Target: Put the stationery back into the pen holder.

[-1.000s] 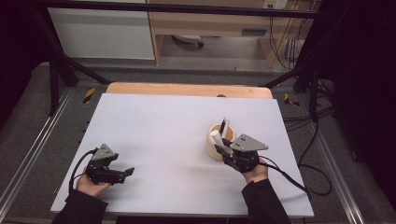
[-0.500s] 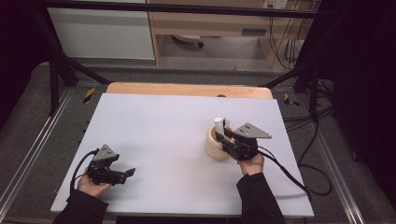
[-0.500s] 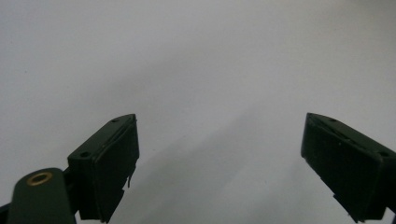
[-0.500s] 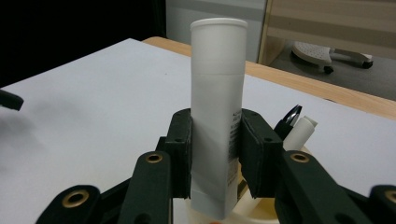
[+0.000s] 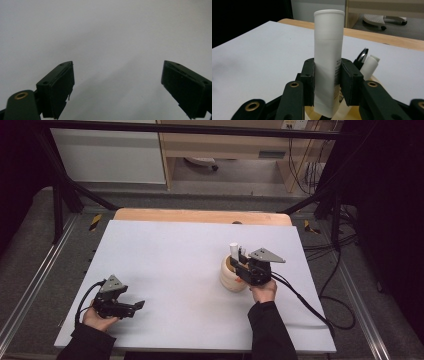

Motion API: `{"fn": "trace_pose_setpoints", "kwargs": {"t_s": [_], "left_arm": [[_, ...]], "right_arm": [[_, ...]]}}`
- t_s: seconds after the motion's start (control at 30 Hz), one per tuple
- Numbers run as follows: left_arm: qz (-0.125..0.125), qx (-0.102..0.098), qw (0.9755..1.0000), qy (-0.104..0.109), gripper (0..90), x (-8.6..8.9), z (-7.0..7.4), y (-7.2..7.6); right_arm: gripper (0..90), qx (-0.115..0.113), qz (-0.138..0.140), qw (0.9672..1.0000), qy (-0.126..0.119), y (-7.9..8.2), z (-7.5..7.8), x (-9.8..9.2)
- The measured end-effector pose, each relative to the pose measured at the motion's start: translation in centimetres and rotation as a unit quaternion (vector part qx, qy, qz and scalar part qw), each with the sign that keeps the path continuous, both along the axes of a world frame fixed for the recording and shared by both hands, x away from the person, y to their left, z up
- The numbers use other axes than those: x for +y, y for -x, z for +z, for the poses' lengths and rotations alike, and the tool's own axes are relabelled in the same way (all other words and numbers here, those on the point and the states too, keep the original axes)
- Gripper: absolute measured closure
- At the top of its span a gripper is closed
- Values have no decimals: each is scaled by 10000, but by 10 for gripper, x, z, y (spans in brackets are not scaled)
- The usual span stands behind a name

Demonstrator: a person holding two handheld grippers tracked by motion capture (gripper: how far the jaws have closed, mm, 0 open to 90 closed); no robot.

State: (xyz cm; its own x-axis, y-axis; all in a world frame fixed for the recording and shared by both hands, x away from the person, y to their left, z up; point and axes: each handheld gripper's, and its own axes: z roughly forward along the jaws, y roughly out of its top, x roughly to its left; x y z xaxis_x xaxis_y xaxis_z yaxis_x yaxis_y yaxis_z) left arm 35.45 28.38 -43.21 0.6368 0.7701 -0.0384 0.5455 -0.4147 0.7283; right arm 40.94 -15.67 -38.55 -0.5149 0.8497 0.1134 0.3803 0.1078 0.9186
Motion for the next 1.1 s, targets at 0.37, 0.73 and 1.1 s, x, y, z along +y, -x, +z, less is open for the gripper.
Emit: {"fn": "trace_pose_setpoints", "kwargs": {"t_s": [0.37, 0.73, 1.1], "left_arm": [[-2, 0, 10000, -18, 115, 0, 0, 0], [-4, 3, 10000, -12, 115, 0, 0, 0], [-3, 12, 10000, -12, 115, 0, 0, 0]], "right_arm": [[668, 167, -96, 9998, -52, 1, -13, -8], [588, 75, -15, 10000, -57, 6, -12, -11], [292, 131, 339, 9992, 176, 17, 2, -20]]}}
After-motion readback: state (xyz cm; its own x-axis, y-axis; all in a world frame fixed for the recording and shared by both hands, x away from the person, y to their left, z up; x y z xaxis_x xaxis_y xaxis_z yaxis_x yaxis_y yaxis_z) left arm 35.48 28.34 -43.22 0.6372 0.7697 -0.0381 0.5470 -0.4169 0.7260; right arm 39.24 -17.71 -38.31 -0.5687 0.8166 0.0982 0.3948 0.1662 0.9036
